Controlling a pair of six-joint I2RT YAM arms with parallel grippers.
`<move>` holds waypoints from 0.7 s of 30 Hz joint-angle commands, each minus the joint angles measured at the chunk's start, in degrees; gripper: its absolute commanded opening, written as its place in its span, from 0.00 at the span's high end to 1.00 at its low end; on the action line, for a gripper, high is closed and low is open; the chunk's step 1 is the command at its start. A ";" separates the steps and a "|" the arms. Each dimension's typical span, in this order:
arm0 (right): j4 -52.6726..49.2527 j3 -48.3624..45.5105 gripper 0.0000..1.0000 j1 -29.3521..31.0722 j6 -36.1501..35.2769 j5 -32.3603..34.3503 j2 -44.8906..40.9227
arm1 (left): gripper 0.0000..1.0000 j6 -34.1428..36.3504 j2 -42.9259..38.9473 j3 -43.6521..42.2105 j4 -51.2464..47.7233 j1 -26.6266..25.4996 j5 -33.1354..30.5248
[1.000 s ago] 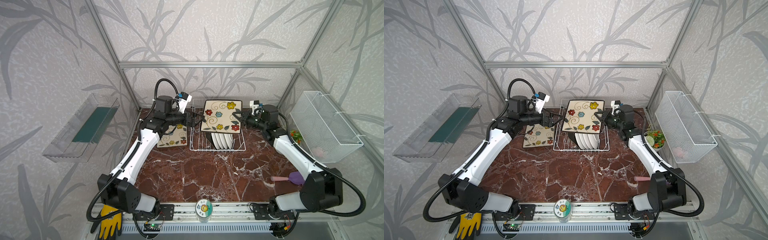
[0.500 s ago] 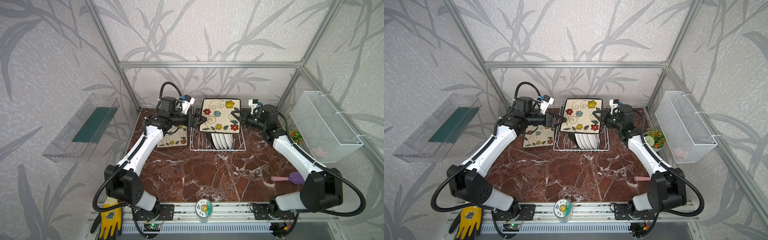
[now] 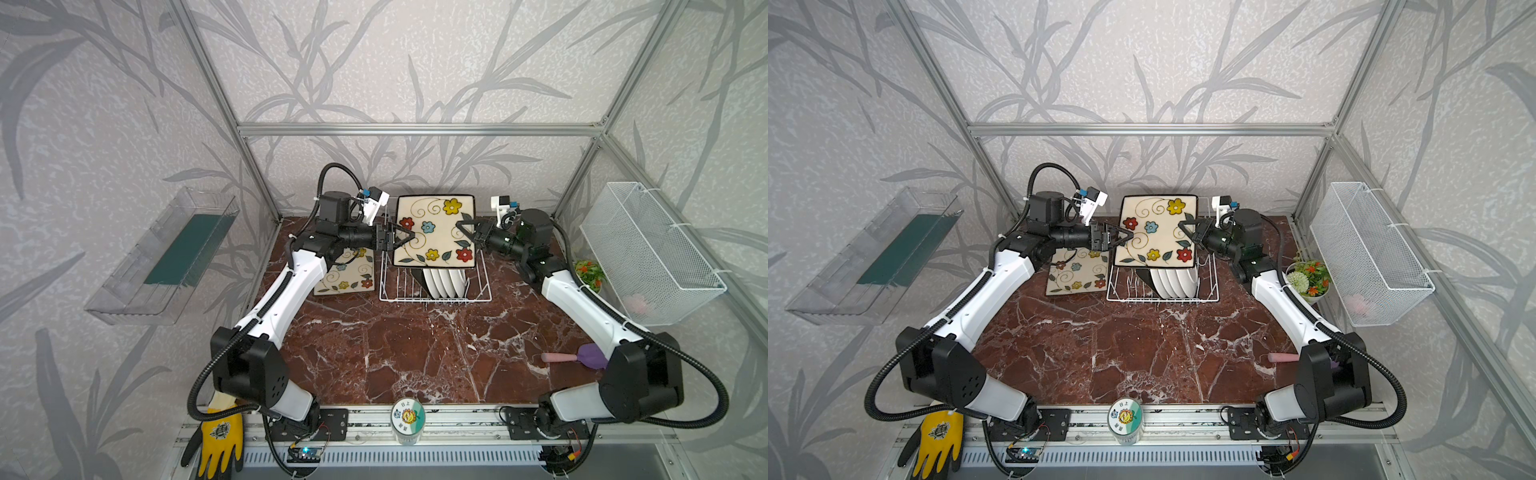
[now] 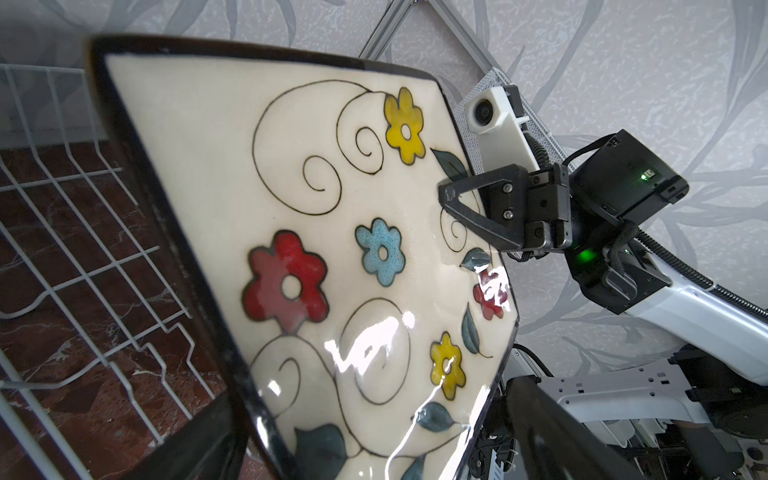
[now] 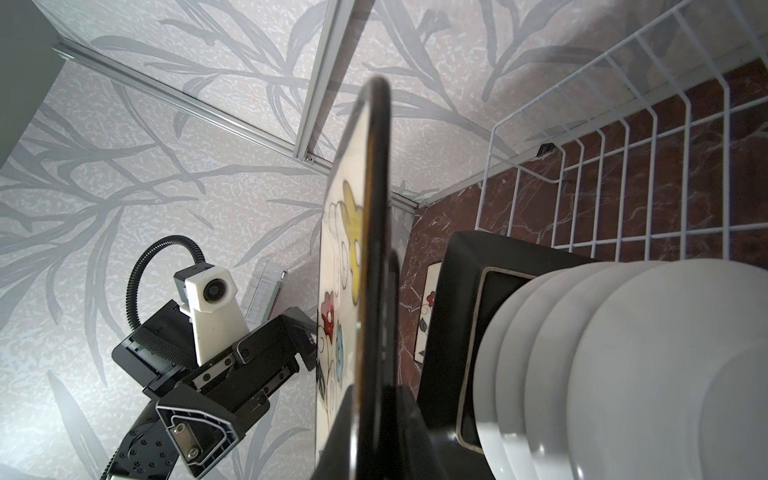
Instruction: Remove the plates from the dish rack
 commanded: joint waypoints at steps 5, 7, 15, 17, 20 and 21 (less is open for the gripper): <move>15.26 1.30 1.00 1.08 0.86 -2.37 -0.48 | 0.11 -2.77 1.52 -0.61 4.76 -0.71 5.71; 16.64 0.83 1.00 1.08 1.58 -2.69 -0.15 | 0.13 -3.03 1.57 -0.89 5.32 -0.79 5.66; 21.23 -0.33 1.00 1.08 3.47 -3.58 1.45 | 0.26 -5.04 1.76 -1.86 7.95 -0.80 6.65; 22.61 -0.67 1.00 1.08 3.79 -3.76 1.76 | 0.29 -5.21 1.81 -1.86 7.89 -0.80 6.88; 23.06 -0.49 1.00 1.08 3.97 -4.92 2.48 | 0.31 -5.45 1.86 -1.86 8.22 -0.80 7.46; 23.75 -0.50 1.00 1.08 4.29 -5.48 2.84 | 0.32 -5.59 1.81 -1.86 8.31 -0.80 7.57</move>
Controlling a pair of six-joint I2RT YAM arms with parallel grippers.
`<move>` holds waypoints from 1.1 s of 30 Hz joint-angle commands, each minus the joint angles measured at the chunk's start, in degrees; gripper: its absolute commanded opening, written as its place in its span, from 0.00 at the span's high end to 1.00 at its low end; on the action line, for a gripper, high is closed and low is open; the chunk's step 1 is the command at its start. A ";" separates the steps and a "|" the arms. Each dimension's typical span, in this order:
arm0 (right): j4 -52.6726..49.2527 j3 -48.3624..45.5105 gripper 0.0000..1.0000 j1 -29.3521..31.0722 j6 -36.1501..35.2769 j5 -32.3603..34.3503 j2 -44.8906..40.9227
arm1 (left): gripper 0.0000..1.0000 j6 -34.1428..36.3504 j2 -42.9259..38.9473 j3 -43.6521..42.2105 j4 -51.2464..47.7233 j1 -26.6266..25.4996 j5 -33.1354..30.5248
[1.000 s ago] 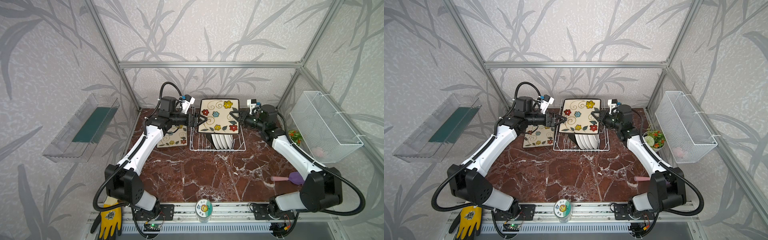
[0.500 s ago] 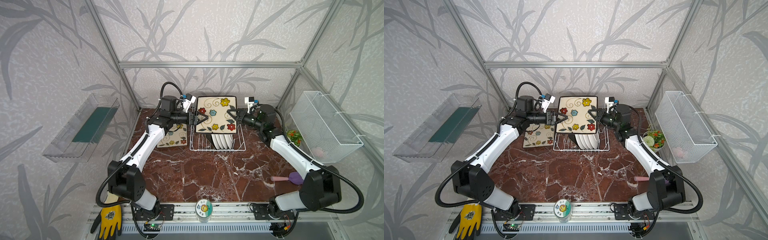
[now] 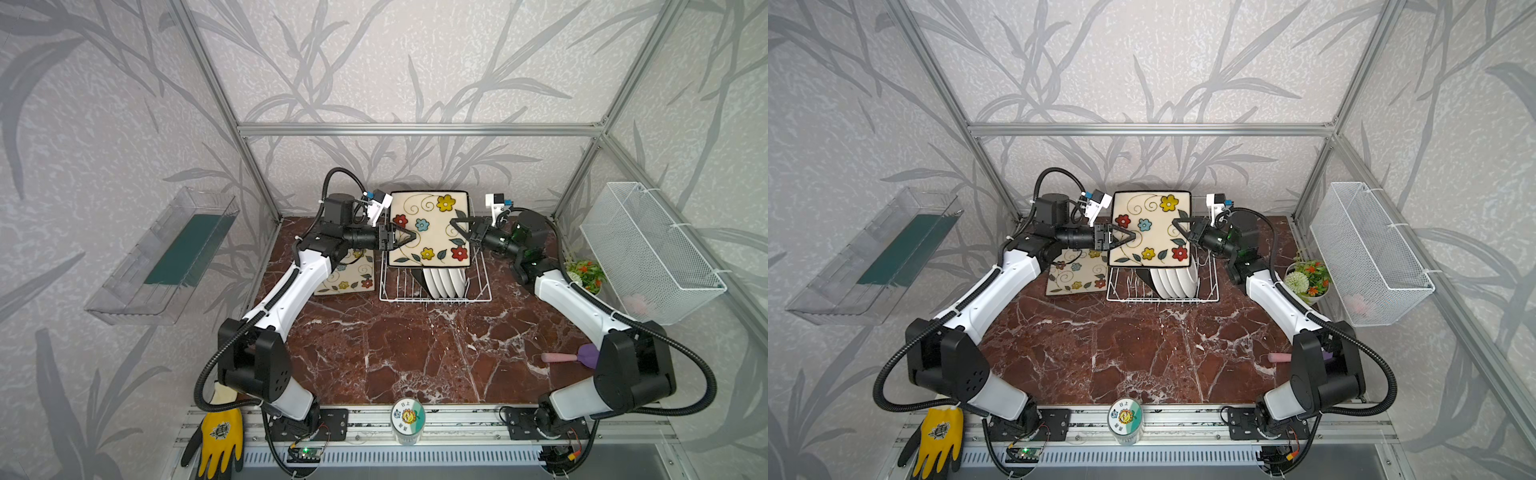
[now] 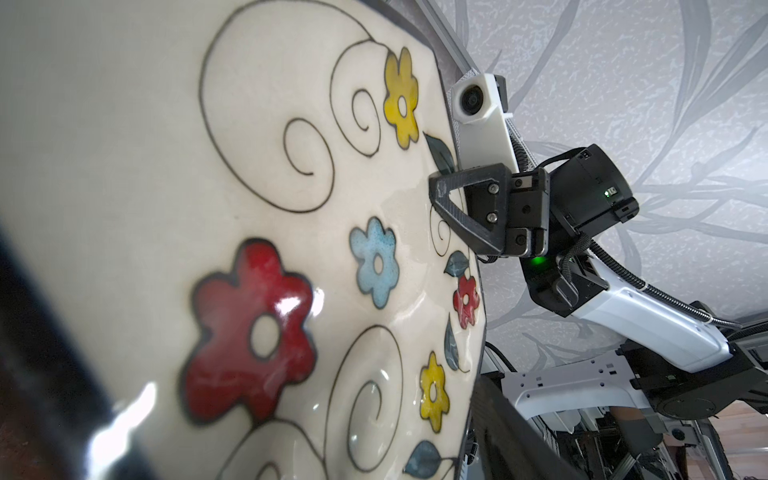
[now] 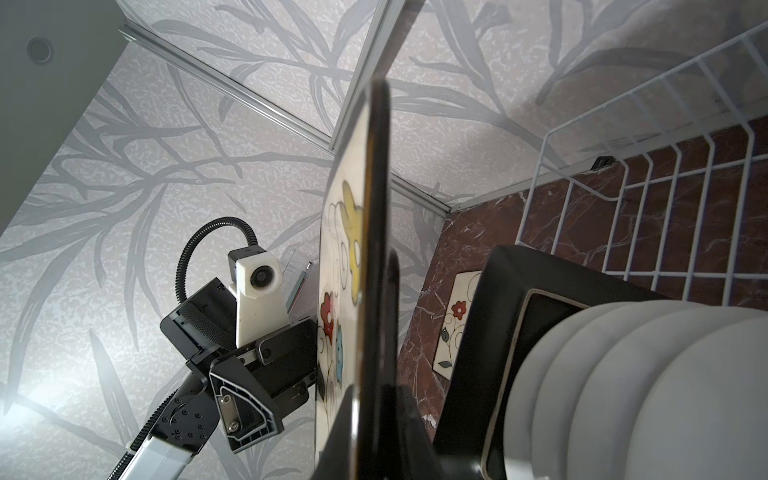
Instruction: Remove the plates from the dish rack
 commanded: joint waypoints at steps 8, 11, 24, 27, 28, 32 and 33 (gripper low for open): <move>13.24 1.23 1.00 0.34 3.32 -2.43 0.70 | 0.43 -0.03 -0.11 0.52 2.38 -0.38 4.15; 13.02 1.31 1.00 0.34 3.20 -2.77 0.88 | 0.51 0.69 0.10 1.10 1.21 -0.38 4.15; 13.41 0.72 1.00 0.45 3.88 -3.83 2.01 | 0.71 1.31 0.36 2.16 -1.09 -0.27 3.25; 12.68 0.79 0.97 0.42 3.67 -3.62 2.03 | 0.79 1.25 0.38 2.11 -1.17 -0.12 2.58; 12.54 0.67 0.96 0.43 3.64 -3.48 2.03 | 0.83 1.06 0.54 2.05 -1.22 -0.05 2.34; 11.60 0.69 0.96 0.43 3.53 -3.57 2.03 | 0.96 -0.36 0.96 2.29 -1.03 0.19 0.93; 11.61 0.69 0.96 0.45 3.54 -3.65 2.05 | 1.00 -0.97 1.18 2.47 -0.75 0.23 1.04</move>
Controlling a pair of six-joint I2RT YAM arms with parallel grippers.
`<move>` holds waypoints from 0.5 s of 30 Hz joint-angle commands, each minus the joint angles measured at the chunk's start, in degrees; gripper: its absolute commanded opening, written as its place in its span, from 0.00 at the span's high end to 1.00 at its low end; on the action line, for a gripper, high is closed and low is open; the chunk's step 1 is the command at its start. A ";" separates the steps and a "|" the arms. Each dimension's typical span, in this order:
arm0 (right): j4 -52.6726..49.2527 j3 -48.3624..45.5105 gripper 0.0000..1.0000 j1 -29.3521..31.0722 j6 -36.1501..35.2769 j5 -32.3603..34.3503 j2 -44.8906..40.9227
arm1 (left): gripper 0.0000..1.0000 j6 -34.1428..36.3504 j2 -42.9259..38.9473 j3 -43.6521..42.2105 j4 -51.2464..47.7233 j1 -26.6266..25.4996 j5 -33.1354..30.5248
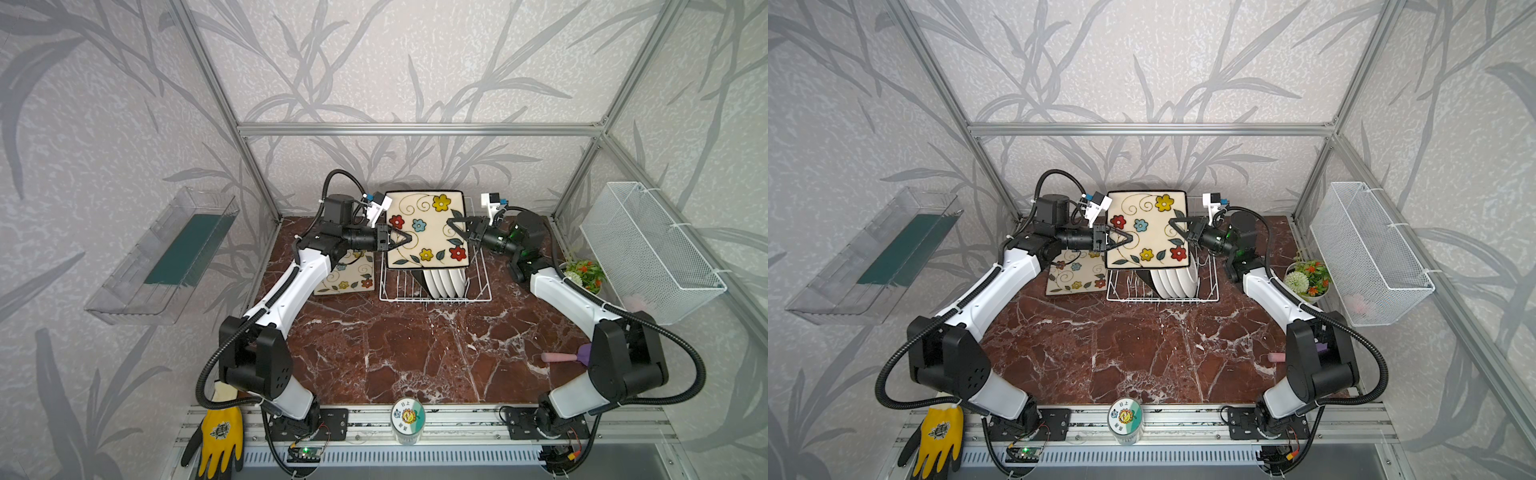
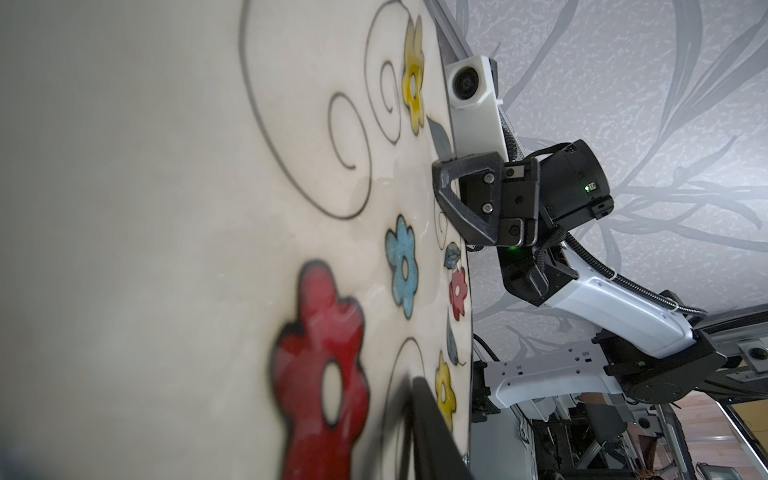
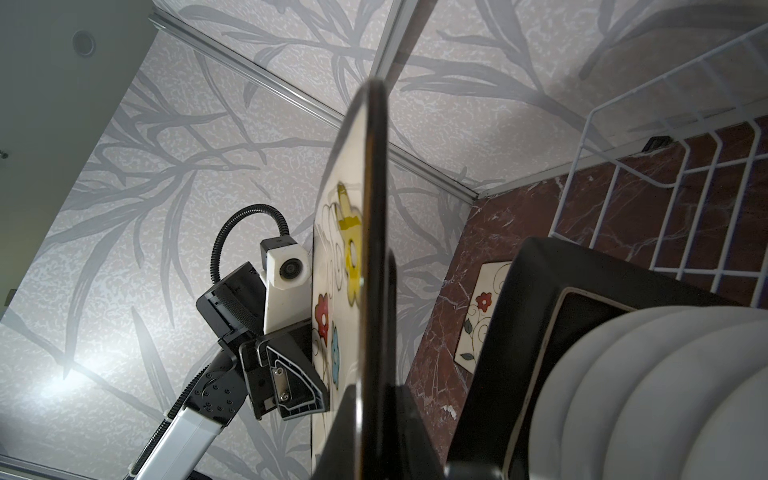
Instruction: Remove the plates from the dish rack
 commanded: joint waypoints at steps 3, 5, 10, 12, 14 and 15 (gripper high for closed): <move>5.16 0.69 0.96 0.71 0.71 0.47 -0.82 | 1.00 -2.49 0.81 2.03 3.87 -0.31 -0.53; 4.86 0.60 0.95 0.69 0.57 0.54 -0.82 | 1.00 -4.05 0.90 1.74 5.80 -0.31 0.00; 3.32 0.80 0.89 0.69 -0.22 1.21 -0.90 | 1.00 -10.77 1.71 2.04 11.44 -0.22 2.24; 2.97 0.80 0.86 0.69 -0.21 1.48 -0.90 | 1.00 -11.76 1.82 2.07 12.90 -0.23 2.63; 2.46 0.86 0.84 0.71 -0.38 1.48 -0.90 | 1.00 -13.75 2.15 2.23 15.49 -0.15 4.37; 2.22 0.96 0.83 0.69 -0.38 1.49 -0.90 | 1.00 -14.95 2.23 2.14 16.56 -0.14 4.68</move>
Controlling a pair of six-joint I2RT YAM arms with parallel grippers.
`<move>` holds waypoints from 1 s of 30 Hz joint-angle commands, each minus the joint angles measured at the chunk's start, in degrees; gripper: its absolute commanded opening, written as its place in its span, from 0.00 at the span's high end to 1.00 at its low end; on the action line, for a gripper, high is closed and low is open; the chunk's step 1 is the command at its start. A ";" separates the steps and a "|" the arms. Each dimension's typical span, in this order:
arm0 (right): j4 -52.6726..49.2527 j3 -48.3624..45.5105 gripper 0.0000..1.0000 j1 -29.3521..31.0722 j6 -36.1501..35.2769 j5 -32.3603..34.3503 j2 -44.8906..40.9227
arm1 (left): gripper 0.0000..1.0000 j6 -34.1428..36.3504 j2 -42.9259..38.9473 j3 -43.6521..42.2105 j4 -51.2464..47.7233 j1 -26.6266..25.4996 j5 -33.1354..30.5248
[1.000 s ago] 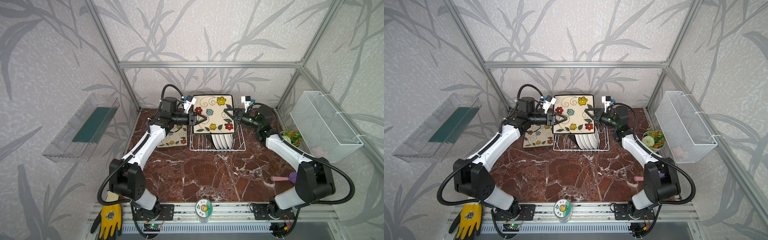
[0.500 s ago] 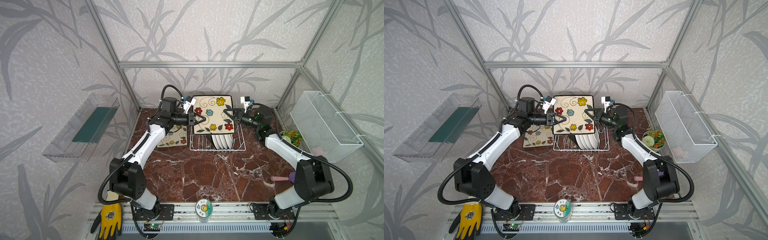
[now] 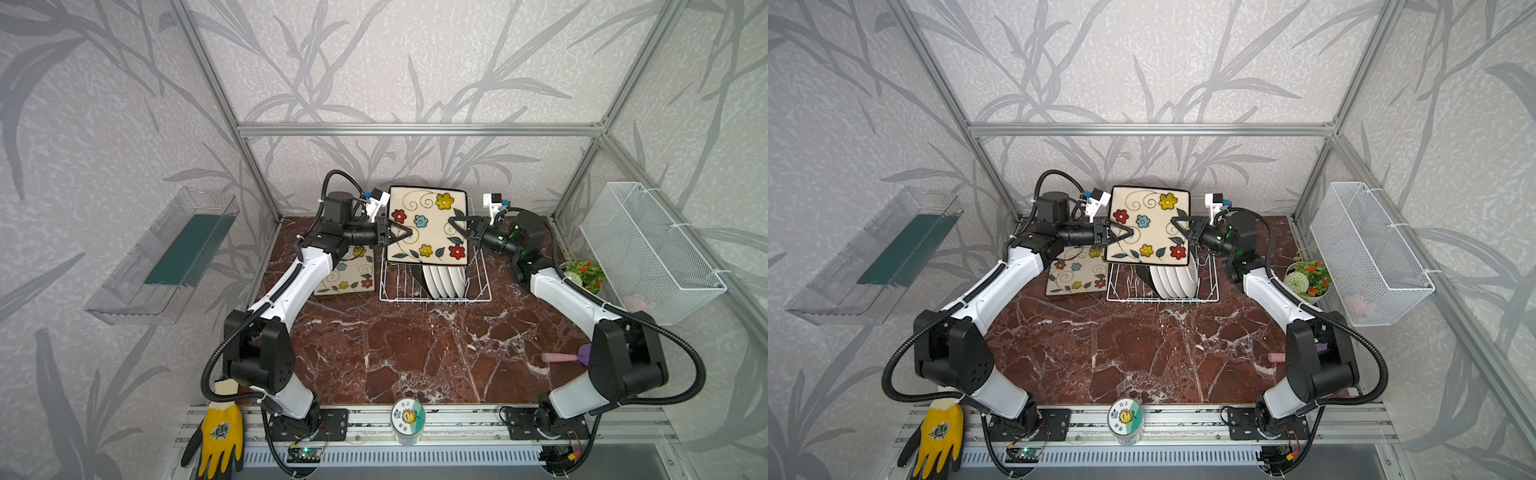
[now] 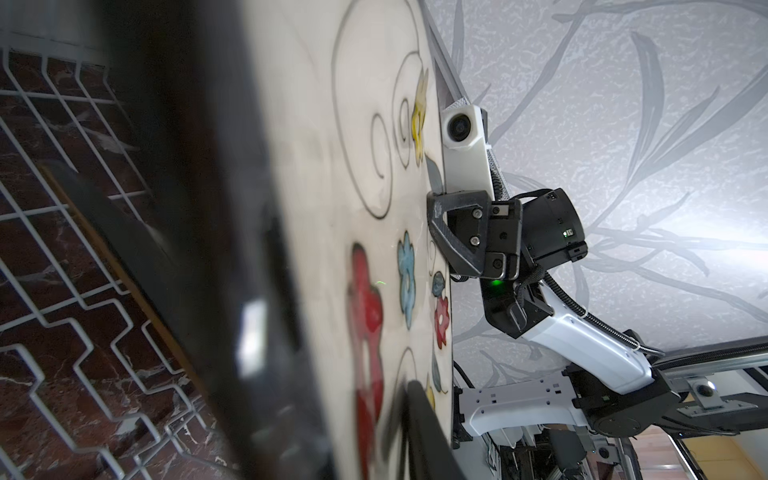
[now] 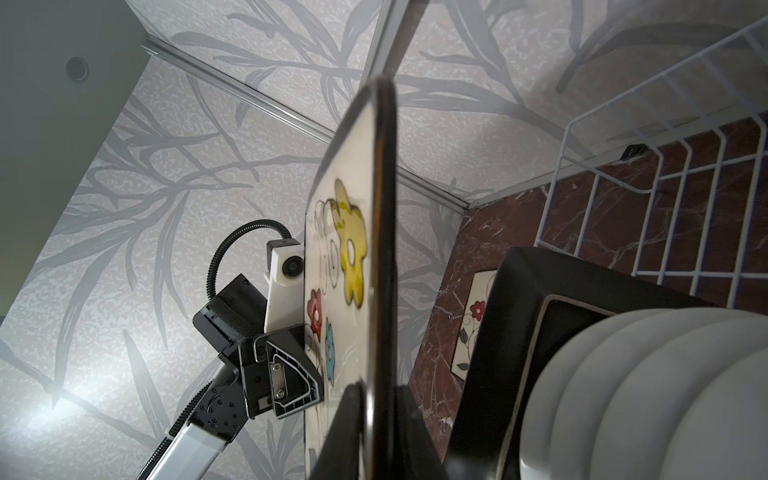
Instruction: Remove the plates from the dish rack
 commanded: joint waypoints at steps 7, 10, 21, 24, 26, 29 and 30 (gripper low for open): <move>1.69 1.11 0.75 0.82 -1.06 -0.59 -1.03 | 1.00 -3.46 -0.18 2.15 8.16 -0.66 1.94; 1.51 1.06 0.73 0.82 -0.92 -0.59 -0.95 | 1.00 -4.84 -0.42 2.28 9.14 -0.66 1.60; 1.78 1.49 0.62 0.82 -0.15 -0.59 -0.18 | 1.00 -5.72 -1.04 3.17 9.27 -0.57 -0.02; 1.43 1.35 0.53 0.82 -0.26 -0.18 -0.33 | 1.00 -5.72 -1.22 3.50 8.99 -0.49 -0.21; 1.20 1.35 0.49 0.82 -0.37 -0.09 -0.50 | 1.00 -5.71 -1.25 3.83 8.73 -0.49 -0.46; -0.55 1.93 0.40 0.82 -0.94 -0.46 -0.68 | 1.00 -5.78 -1.53 4.05 8.93 -0.49 -0.47; -1.60 2.24 0.35 0.82 -1.19 -0.58 -0.77 | 1.00 -5.87 -1.60 4.13 8.98 -0.44 -0.40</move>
